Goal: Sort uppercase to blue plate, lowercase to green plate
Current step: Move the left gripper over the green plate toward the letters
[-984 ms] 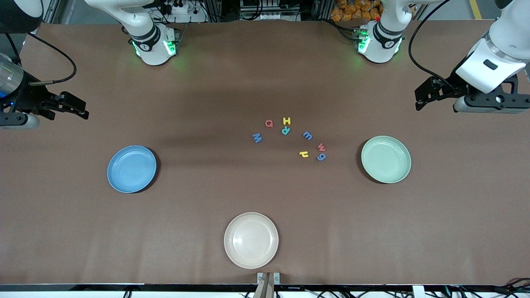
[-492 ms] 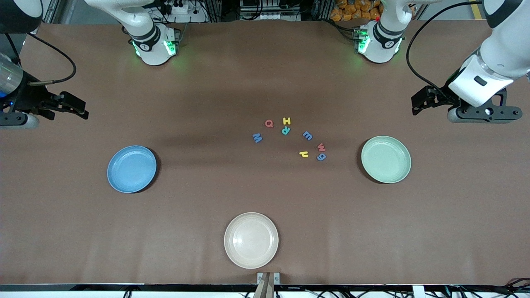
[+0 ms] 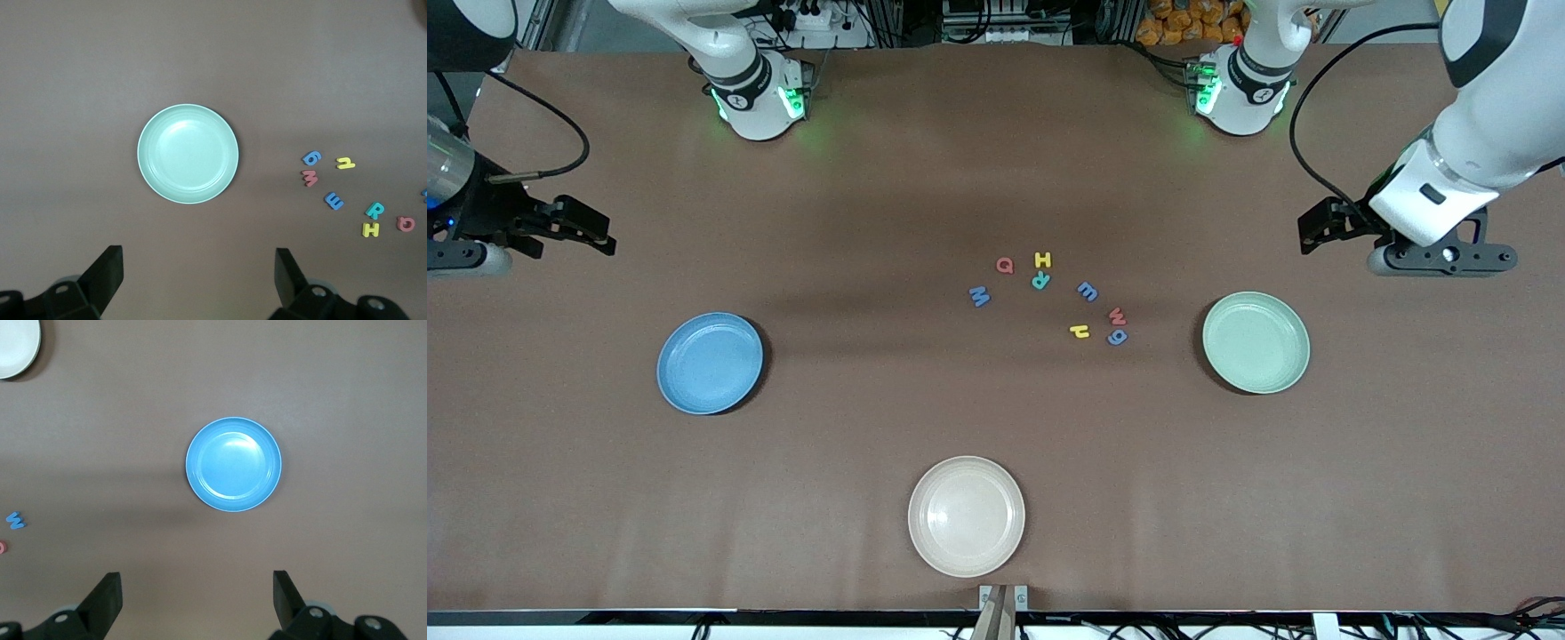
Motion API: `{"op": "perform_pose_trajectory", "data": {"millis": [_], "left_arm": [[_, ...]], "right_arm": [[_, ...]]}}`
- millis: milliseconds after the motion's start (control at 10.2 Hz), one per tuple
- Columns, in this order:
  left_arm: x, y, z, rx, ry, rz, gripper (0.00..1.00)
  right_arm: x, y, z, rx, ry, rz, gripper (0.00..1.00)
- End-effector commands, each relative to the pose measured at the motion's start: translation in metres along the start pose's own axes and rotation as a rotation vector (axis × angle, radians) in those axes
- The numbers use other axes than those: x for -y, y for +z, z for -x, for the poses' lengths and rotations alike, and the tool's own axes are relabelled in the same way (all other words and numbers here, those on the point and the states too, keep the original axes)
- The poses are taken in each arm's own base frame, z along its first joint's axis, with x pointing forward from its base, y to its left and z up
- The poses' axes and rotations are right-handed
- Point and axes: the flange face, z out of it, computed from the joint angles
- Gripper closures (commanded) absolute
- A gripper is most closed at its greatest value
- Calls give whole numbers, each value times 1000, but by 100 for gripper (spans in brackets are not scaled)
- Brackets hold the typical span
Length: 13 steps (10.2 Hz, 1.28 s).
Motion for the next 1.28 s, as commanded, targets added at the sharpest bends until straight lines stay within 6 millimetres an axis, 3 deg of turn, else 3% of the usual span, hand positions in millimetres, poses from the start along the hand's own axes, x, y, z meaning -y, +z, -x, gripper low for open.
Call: {"op": "perform_pose_trajectory", "data": {"millis": [0, 394, 492, 689, 1181], "left_arm": [[2, 8, 0, 0, 1, 27, 0], [-13, 78, -28, 113, 11, 25, 0], [-24, 101, -33, 151, 18, 21, 0], [-71, 142, -35, 211, 6, -15, 0], [-93, 180, -49, 191, -75, -14, 0]], "right_arm": [[-3, -6, 4, -4, -9, 0, 0], [-12, -4, 3, -6, 7, 1, 0], [-12, -5, 4, -6, 5, 5, 0], [-14, -4, 4, -5, -38, 10, 0], [-21, -9, 10, 2, -26, 10, 0]]}}
